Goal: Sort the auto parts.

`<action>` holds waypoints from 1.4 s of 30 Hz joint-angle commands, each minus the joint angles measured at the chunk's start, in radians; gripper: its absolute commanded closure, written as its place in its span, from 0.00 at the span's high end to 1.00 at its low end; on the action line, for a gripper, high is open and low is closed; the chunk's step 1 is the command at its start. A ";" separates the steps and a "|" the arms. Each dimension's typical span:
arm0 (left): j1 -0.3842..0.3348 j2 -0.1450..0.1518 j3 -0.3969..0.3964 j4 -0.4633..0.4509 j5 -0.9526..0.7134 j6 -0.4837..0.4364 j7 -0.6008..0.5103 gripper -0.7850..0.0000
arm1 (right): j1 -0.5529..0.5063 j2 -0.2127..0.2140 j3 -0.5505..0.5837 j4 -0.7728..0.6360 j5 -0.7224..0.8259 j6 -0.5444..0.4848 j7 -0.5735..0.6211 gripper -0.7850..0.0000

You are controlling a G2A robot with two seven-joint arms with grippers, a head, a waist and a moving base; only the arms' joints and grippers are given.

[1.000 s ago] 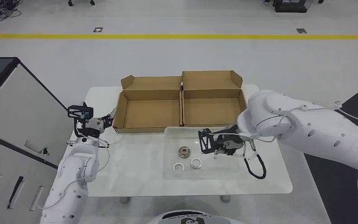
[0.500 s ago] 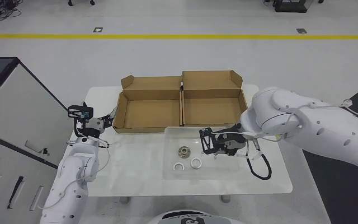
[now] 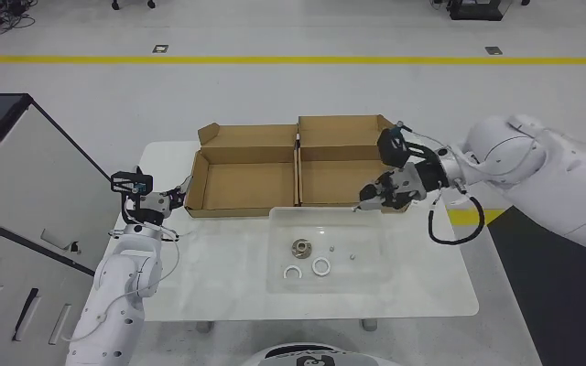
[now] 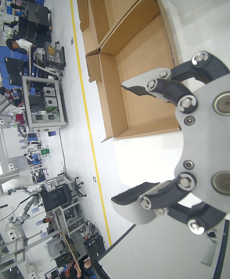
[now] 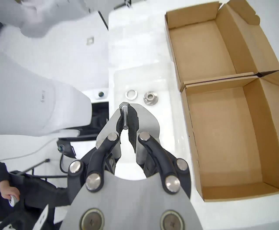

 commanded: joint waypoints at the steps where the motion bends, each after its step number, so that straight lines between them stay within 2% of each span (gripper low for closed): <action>1: 0.000 0.000 0.000 0.000 0.000 0.000 0.000 1.00 | -0.019 0.005 0.002 0.028 0.117 -0.027 -0.019 0.00; 6: 0.000 0.000 0.000 0.000 0.000 0.000 0.000 1.00 | -0.050 -0.004 -0.008 0.038 0.331 -0.080 -0.072 0.00; 11: 0.000 0.000 0.000 0.000 0.000 0.000 0.000 1.00 | -0.048 -0.034 -0.014 -0.002 0.513 -0.128 -0.120 0.00; 15: 0.000 0.000 0.000 0.000 0.000 0.000 0.000 1.00 | -0.040 -0.062 0.024 -0.053 0.664 -0.128 -0.120 0.00; 20: 0.000 0.000 0.000 0.000 0.000 0.000 0.000 1.00 | -0.055 -0.097 0.102 -0.109 0.771 -0.128 -0.120 0.00; 24: 0.000 0.000 0.000 0.000 0.000 0.000 0.000 1.00 | -0.081 -0.124 0.174 -0.157 0.811 -0.128 -0.120 0.00; 42: 0.000 0.000 0.000 0.000 0.000 0.000 0.000 1.00 | -0.081 -0.124 0.174 -0.157 0.811 -0.128 -0.120 0.00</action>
